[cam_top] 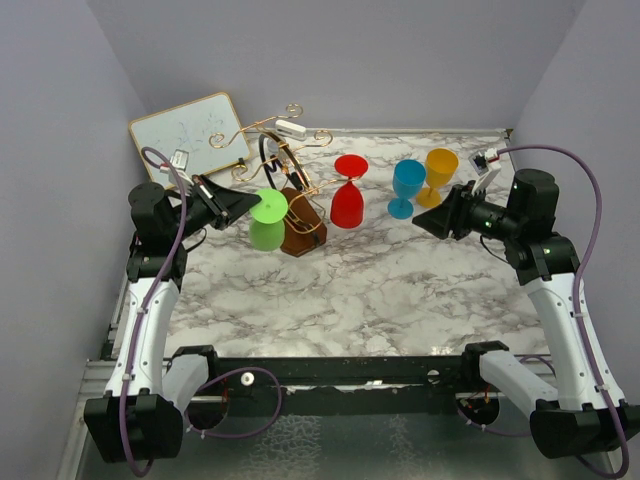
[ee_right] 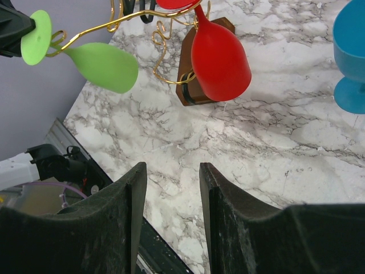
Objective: Take the wine glass off the wine glass rack
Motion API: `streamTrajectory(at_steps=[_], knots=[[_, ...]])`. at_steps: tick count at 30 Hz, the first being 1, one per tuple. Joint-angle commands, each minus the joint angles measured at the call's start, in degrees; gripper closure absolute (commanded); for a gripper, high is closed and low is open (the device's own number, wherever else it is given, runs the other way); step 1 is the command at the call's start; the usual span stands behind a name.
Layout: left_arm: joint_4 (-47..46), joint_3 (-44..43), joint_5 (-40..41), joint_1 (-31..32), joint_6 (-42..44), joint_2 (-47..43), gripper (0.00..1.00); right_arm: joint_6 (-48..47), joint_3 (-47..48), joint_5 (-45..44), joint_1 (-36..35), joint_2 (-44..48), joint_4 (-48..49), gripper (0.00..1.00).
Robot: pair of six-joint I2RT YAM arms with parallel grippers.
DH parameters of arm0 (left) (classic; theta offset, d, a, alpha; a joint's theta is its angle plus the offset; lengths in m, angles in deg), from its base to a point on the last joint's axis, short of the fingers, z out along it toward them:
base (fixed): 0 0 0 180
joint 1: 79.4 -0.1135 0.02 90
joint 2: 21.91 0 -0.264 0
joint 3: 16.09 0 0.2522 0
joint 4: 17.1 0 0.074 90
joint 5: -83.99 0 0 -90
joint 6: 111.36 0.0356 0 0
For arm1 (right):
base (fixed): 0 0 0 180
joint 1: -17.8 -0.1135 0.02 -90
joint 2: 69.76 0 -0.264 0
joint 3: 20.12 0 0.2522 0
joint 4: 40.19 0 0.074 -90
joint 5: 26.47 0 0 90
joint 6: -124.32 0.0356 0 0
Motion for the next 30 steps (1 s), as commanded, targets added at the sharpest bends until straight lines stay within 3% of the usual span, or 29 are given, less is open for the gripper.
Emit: streamTrajectory(at_steps=[1,30], knots=[[0.00,-1.92,3.09,-0.07,1.78,-1.43,1.00,0.04,-0.07,0.49,-0.13,0.05,2.28,0.58],[-3.36,3.45,0.25,1.02,-2.22,-4.23,1.00,0.87,-1.92,0.74,-0.13,0.50,3.25,0.58]])
